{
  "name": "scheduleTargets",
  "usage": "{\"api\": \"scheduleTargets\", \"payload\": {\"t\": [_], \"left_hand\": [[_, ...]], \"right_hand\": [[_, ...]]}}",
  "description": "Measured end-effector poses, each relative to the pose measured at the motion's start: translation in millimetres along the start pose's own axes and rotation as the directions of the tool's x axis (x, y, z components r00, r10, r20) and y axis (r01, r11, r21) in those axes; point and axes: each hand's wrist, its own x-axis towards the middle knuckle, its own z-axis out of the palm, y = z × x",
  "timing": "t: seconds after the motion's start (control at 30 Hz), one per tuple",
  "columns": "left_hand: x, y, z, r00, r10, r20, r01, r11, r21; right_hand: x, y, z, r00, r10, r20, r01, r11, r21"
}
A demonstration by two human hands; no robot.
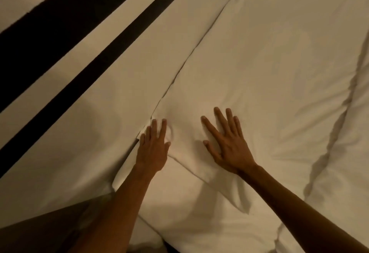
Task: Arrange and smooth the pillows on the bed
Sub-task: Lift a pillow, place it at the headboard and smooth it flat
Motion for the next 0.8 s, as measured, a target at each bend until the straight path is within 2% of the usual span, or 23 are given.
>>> {"api": "scheduleTargets", "payload": {"t": [0.07,0.17,0.27,0.37,0.5,0.57,0.63,0.7,0.77,0.8], "left_hand": [[-2,-3,-7,0.997,0.001,-0.081,0.004,0.998,0.061],[12,19,-29,0.940,-0.002,-0.340,-0.018,0.998,-0.058],[42,53,-53,0.897,0.084,-0.435,-0.132,0.988,-0.082],[74,75,-68,0.875,0.205,-0.438,-0.243,0.969,-0.034],[108,98,-65,0.868,0.392,-0.304,-0.383,0.919,0.093],[115,94,-58,0.900,0.336,-0.277,-0.309,0.941,0.138],[117,84,-56,0.933,0.187,-0.307,-0.153,0.979,0.134],[117,84,-62,0.933,0.108,-0.343,-0.070,0.990,0.121],[125,101,-71,0.905,0.160,-0.393,-0.142,0.987,0.075],[133,115,-75,0.888,0.213,-0.407,-0.214,0.976,0.044]], "right_hand": [[16,10,-13,0.996,0.061,-0.059,-0.056,0.995,0.078],[45,31,-32,0.949,0.274,-0.155,-0.249,0.955,0.160],[52,42,-27,0.919,0.372,-0.129,-0.355,0.925,0.134],[53,42,-17,0.913,0.395,-0.105,-0.382,0.916,0.122],[60,56,-24,0.873,0.464,-0.152,-0.444,0.884,0.149],[57,69,-26,0.824,0.543,-0.163,-0.523,0.839,0.152],[56,81,-31,0.777,0.609,-0.161,-0.580,0.791,0.193],[64,87,-39,0.738,0.649,-0.188,-0.597,0.756,0.267],[78,86,-46,0.730,0.645,-0.227,-0.569,0.757,0.321],[83,86,-47,0.750,0.616,-0.240,-0.537,0.780,0.321]]}}
